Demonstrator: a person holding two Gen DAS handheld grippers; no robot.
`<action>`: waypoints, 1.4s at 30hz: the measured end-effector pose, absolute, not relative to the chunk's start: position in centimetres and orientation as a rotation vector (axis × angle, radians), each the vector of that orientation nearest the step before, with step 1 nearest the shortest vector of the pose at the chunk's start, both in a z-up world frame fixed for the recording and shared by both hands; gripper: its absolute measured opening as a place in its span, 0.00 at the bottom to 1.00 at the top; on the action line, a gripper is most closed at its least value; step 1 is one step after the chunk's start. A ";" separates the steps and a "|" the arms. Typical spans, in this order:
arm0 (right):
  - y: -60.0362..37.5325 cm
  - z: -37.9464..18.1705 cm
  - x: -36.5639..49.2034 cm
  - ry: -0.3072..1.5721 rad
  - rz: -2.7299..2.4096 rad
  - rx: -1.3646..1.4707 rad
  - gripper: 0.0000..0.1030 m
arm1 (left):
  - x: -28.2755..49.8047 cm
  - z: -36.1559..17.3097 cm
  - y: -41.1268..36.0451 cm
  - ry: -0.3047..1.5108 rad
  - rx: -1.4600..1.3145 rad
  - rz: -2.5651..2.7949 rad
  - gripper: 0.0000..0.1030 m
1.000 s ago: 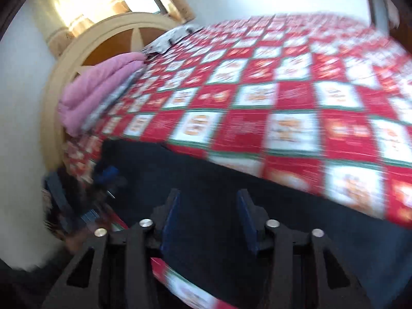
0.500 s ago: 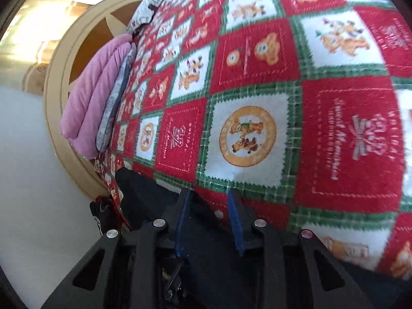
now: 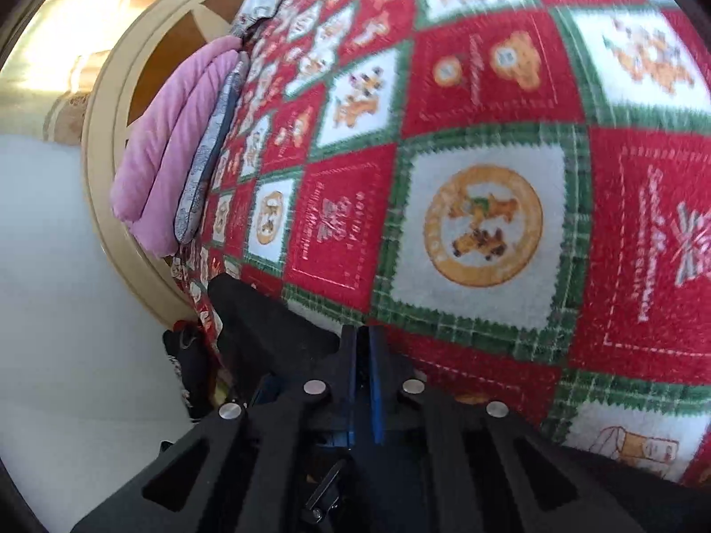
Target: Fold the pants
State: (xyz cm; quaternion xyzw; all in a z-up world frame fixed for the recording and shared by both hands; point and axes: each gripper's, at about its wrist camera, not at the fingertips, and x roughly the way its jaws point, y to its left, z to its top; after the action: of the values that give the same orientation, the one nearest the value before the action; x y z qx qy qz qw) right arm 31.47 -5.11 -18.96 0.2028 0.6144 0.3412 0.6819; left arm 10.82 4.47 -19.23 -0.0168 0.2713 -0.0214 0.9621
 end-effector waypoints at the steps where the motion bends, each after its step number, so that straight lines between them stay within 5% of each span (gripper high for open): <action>1: -5.3 -18.2 31.2 1.345 0.762 0.441 0.03 | 10.8 -19.2 4.5 0.549 -0.033 -0.043 1.00; 6: -5.7 -14.8 30.5 1.193 0.724 0.374 0.01 | 10.8 -19.2 4.5 0.548 -0.032 -0.043 1.00; 16: -5.9 -19.3 32.5 1.213 0.601 0.360 0.00 | 10.2 -18.8 4.1 0.524 -0.001 -0.025 1.00; 28: -9.7 -12.5 23.3 0.976 0.527 0.034 0.03 | 9.8 -18.9 1.4 0.567 0.087 -0.080 1.00; 36: -11.5 -18.0 14.4 1.006 0.417 -0.259 0.03 | 9.3 -19.3 1.8 0.588 0.050 -0.095 1.00; 42: -14.0 -18.5 12.4 0.968 0.432 -0.179 0.03 | 8.9 -18.8 2.8 0.599 0.031 -0.042 1.00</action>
State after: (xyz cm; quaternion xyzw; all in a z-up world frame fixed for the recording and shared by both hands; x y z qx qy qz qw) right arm 12.35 -13.98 -18.48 -0.0855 0.4610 0.2059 0.8590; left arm 8.94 2.81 -18.85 0.0152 0.2950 -0.0205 0.9551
